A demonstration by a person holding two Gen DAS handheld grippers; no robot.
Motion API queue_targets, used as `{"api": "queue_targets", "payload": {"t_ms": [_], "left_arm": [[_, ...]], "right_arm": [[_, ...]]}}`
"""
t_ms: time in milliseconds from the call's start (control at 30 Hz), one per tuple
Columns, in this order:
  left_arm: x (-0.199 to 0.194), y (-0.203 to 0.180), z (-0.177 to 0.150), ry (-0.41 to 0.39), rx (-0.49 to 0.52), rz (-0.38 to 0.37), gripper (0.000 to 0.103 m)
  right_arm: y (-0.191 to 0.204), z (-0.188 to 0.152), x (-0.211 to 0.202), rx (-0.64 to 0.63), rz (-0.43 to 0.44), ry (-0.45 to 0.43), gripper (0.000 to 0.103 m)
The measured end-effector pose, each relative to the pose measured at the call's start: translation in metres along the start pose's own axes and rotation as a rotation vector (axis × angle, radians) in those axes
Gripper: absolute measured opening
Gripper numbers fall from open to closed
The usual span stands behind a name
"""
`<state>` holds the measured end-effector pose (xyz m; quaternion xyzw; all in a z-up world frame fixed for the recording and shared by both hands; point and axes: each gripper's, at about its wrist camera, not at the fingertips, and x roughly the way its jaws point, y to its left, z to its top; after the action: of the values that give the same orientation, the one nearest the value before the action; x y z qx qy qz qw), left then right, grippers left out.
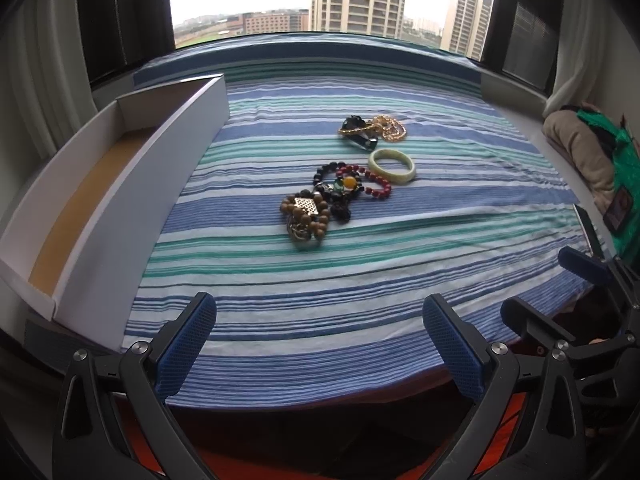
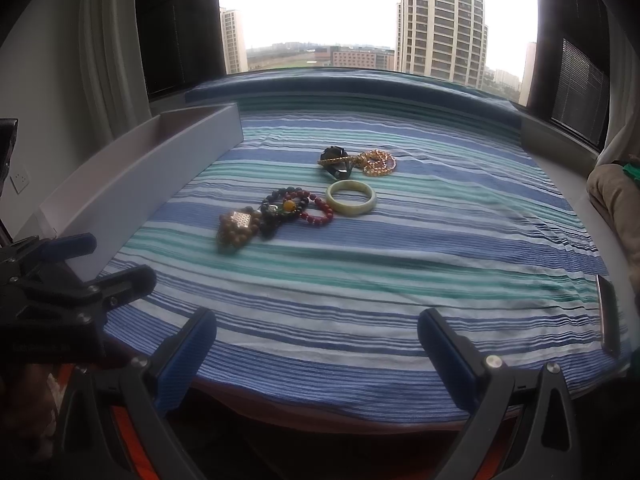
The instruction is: Organize jewelry
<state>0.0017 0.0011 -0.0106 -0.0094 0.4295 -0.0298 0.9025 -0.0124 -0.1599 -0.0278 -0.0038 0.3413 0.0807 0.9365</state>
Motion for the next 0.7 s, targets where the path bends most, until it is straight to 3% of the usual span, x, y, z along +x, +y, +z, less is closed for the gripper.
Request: {"api": "queue_targets", "payload": {"t_ms": [700], "left_arm": [[0.0036,0.0008,0.0003,0.004,0.001,-0.001,0.103]], "right_arm": [[0.0001,-0.0008,0.001,0.001,0.002,0.003,0.102]]}}
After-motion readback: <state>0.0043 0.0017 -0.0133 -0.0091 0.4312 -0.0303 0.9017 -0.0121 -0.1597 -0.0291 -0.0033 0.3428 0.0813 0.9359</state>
